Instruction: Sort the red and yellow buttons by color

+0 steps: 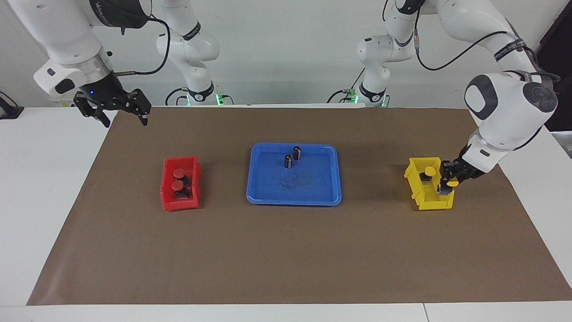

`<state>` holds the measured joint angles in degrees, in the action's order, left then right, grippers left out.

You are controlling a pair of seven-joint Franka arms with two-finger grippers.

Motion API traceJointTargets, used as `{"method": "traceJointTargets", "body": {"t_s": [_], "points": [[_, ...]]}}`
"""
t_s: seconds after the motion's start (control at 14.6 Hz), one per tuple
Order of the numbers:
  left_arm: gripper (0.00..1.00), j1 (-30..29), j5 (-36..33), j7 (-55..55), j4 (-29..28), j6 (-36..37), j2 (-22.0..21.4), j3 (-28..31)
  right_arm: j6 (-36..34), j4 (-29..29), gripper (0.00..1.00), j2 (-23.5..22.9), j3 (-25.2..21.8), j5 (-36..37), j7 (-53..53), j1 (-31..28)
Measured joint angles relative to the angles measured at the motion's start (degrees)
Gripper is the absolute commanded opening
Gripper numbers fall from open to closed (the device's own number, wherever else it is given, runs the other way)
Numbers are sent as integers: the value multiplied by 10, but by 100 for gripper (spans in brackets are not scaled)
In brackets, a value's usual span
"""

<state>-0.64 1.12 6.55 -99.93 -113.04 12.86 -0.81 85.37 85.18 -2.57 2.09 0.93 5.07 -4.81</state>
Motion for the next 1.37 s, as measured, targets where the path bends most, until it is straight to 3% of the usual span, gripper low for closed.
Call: {"method": "traceJointTargets", "body": {"t_s": [0.89, 0.96, 1.03, 1.1, 1.37], "points": [[2, -17, 0, -42, -130, -132, -7, -1, 0, 13, 100, 11, 4, 0, 0, 0], [10, -17, 0, -46, -132, -133, -7, -2, 0, 14, 100, 12, 4, 0, 0, 0], [29, -17, 0, -47, -133, -133, -7, -2, 0, 15, 100, 12, 4, 0, 0, 0], [37, -17, 0, -49, -134, -133, -7, -2, 0, 16, 100, 13, 4, 0, 0, 0], [53, -18, 0, -50, -135, -134, -7, -2, 0, 18, 100, 13, 4, 0, 0, 0]]}}
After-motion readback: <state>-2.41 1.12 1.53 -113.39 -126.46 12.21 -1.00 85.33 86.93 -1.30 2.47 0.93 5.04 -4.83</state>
